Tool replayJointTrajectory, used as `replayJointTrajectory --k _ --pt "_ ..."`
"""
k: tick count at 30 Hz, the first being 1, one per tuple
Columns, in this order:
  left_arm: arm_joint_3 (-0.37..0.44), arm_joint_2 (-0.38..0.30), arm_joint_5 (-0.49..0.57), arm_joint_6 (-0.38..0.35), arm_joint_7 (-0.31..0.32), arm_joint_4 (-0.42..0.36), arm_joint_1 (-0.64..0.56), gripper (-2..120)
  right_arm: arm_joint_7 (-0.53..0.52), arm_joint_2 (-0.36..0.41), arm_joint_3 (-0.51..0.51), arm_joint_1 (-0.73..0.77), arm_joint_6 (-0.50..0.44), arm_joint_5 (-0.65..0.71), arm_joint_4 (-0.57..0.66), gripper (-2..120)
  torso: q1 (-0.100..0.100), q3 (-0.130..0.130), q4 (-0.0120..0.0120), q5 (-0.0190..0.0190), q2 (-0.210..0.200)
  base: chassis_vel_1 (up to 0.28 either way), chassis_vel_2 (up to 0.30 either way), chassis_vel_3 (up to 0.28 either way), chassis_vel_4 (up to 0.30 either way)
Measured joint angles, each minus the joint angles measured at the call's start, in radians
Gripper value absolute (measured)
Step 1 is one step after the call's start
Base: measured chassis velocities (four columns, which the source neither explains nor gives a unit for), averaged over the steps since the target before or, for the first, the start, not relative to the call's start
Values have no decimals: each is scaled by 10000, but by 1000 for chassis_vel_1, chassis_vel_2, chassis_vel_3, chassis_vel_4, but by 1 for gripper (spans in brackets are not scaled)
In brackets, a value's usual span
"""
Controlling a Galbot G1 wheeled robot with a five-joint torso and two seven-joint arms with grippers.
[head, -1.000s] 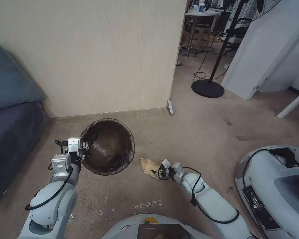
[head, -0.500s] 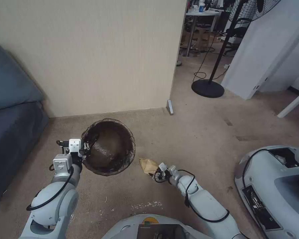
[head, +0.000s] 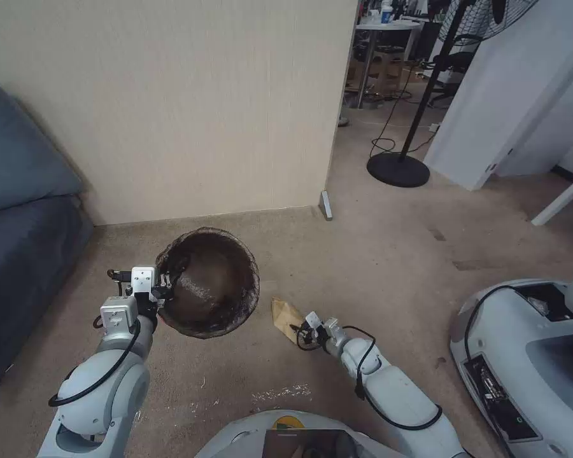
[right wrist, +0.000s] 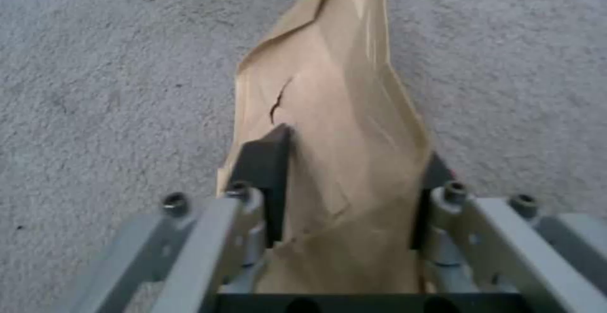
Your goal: Pick up the trash bin, then pick up the garbage from the floor and place it into the trash bin.
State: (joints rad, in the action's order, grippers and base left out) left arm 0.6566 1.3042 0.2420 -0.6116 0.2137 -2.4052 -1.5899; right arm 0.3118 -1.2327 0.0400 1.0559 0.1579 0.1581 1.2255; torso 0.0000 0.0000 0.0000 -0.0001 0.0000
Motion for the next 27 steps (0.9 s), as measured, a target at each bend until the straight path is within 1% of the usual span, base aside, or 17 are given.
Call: replayJointTrajectory --k 4,5,6,8,11,14,17,18,19,20,21,25,27 --pt "-31 4 -2 -2 0 -3 -8 3 -112 52 121 136 -74 -58 208 10 0 0 0 1 0 0 0 0 0" --pt "-31 4 -2 -2 0 -3 -8 3 -112 52 121 136 -74 -58 208 10 0 0 0 1 0 0 0 0 0" --pt "-41 9 -3 -6 0 -6 -10 3 -133 79 155 170 -79 -69 293 5 0 0 0 1 0 0 0 0 0" --pt "-85 30 -3 -21 1 -10 -14 3 -239 159 222 238 -121 -133 510 0 0 0 0 1 0 0 0 0 0" --pt "-117 57 -3 -24 1 -10 -15 3 -280 236 301 282 -185 -187 709 0 0 0 0 2 0 0 0 0 0" --pt "-152 73 -3 -25 2 -10 -14 3 -479 463 552 377 -190 -204 1337 0 0 0 1 2 0 0 0 0 0" --pt "-154 68 -3 -25 3 -10 -15 3 -573 618 635 425 -154 -190 1630 0 0 0 2 3 0 0 0 0 0" --pt "-154 65 -2 -26 5 -10 -15 3 -654 802 714 482 -92 -157 1925 0 0 0 1 3 0 0 0 0 0" --pt "-154 68 -1 -32 7 -10 -26 3 -786 1277 968 636 52 9 2692 0 0 0 0 2 0 0 0 0 0" --pt "-153 68 -1 -33 8 -10 -33 3 -789 1413 1056 695 99 65 2943 0 0 0 0 3 0 0 0 0 0" --pt "-153 68 -1 -33 8 -10 -33 3 -789 1413 1056 695 99 65 2943 0 0 0 0 3 0 0 0 0 0" --pt "-148 38 3 -57 11 14 -40 3 -779 2203 1830 1252 504 683 4911 0 0 0 -1 2 0 0 0 0 0" --pt "-148 38 3 -57 11 14 -40 3 -779 2203 1830 1252 504 683 4911 0 0 0 -1 2 0 0 0 0 0"
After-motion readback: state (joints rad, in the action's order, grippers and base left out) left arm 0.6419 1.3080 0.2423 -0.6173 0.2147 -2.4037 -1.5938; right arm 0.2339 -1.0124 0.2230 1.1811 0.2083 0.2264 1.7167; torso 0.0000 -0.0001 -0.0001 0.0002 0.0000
